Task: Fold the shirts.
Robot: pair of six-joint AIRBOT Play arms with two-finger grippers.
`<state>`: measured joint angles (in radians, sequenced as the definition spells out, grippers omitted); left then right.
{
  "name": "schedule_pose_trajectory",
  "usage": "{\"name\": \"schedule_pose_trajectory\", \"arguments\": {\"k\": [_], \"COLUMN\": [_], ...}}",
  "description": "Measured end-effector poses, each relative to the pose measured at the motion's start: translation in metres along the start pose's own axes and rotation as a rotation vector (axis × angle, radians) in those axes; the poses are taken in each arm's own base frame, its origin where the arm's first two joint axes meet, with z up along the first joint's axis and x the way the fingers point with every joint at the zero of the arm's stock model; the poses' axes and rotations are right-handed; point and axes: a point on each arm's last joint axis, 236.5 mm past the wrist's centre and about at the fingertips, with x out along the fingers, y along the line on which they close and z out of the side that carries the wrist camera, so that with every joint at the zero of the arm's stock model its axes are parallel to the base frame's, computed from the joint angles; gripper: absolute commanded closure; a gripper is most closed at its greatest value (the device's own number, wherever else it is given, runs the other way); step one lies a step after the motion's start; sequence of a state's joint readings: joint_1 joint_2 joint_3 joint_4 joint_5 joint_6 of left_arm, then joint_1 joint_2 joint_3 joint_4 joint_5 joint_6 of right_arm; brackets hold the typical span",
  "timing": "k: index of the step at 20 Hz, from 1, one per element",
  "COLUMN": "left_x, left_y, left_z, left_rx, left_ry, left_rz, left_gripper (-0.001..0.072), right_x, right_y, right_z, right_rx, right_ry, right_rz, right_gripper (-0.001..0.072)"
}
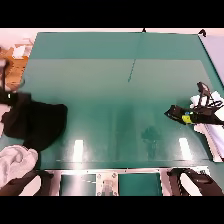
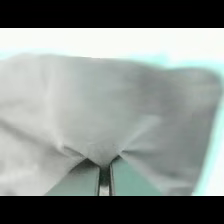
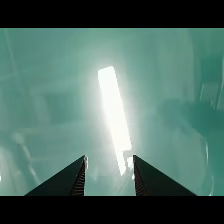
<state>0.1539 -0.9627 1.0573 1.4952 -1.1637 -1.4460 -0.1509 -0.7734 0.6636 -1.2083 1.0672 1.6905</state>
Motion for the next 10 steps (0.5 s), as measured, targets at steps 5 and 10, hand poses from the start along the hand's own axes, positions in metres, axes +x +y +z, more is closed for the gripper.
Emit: {"name": "schedule_pose_trajectory", "arguments": {"k": [5, 10], "left_x": [-0.087, -0.084], "left_y": [-0.161, -0.293], "left_z": [0.053, 0.024], "left_rx": [0.167, 0.301], "left_ry": [-0.236, -0.162], "left_rz": [-0.384, -0.630], "left_gripper": [0.0685, 0.0684], "right_x": [-0.020, -0.028], "right_y": [0.006, 0.009], "right_z": [0.027, 0.036], "right_rx": [-0.034, -0.048], "right_ry": [-0.073, -0.100], "right_rz": [0.009, 0.012], "right_gripper": [0.0440, 0.0451]}}
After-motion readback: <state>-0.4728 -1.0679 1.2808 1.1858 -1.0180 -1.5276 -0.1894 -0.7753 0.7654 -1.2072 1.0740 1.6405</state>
